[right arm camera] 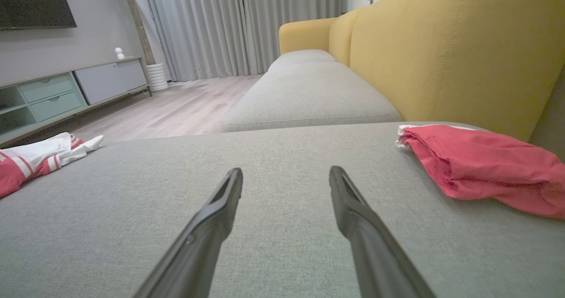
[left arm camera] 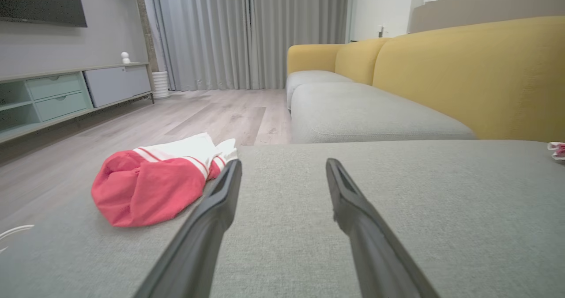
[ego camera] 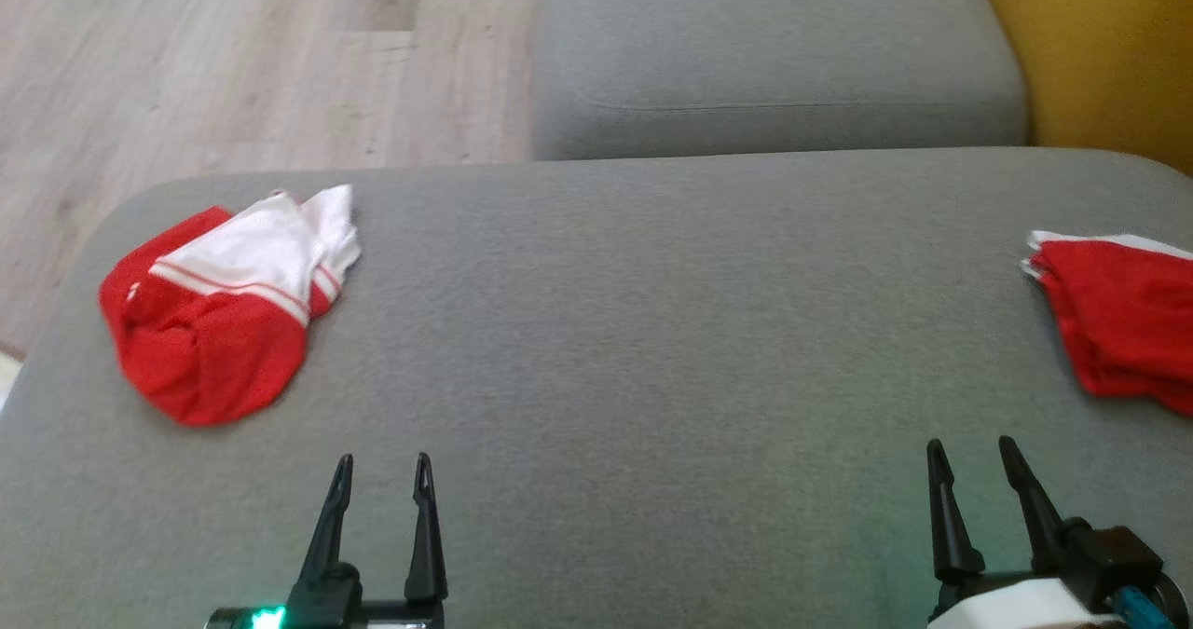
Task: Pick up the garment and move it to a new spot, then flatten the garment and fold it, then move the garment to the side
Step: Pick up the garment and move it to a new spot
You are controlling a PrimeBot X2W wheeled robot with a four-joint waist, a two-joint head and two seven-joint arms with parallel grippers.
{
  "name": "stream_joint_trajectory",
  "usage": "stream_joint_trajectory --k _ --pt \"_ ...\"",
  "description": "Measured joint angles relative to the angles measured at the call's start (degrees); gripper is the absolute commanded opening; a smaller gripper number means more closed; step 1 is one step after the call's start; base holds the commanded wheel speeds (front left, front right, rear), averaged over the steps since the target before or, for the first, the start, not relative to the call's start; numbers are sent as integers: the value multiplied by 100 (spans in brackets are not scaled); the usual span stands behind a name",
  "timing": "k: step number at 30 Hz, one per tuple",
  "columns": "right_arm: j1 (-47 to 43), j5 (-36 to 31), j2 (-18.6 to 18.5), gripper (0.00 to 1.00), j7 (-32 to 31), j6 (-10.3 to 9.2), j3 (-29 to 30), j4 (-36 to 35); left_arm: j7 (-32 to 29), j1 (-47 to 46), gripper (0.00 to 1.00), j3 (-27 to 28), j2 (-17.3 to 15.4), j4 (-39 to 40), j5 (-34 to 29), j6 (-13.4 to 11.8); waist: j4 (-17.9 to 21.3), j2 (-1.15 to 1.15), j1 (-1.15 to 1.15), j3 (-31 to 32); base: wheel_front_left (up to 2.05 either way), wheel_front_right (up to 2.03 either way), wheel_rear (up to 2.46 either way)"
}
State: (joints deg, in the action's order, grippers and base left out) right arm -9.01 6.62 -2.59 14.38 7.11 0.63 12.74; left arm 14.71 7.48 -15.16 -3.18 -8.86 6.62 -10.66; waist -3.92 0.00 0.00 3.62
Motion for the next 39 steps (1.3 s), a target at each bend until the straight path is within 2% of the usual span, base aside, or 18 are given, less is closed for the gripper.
stream_joint_trajectory --k 11,19,24,29,33,37,39 --pt "9 1 11 100 0 0 -250 -74 0 -13 100 48 -2 126 36 -153 -964 0 0 -70 0 0 0" --pt "16 -18 16 100 0 0 -250 -71 0 -11 100 188 -3 243 53 -197 -1760 0 0 -176 0 0 0" --pt "19 -122 18 100 0 0 -242 -70 0 -10 100 227 -3 309 56 -252 -2121 0 0 -259 0 0 0" --pt "28 -281 11 100 0 0 -236 -98 0 -52 100 482 -1 229 83 -313 -2218 0 0 -459 0 0 0" --pt "112 -386 -135 100 0 0 -297 -178 0 -433 100 699 -2 227 96 -286 -2201 0 -1 -714 0 0 0" --pt "511 -420 -595 100 0 0 -315 -318 0 -1674 100 781 -67 202 87 38 -2132 0 1 -1216 0 0 0" --pt "710 -443 -828 100 0 0 -339 -413 -40 -2439 100 780 -167 -118 90 247 -2099 0 1 -1497 0 0 0"
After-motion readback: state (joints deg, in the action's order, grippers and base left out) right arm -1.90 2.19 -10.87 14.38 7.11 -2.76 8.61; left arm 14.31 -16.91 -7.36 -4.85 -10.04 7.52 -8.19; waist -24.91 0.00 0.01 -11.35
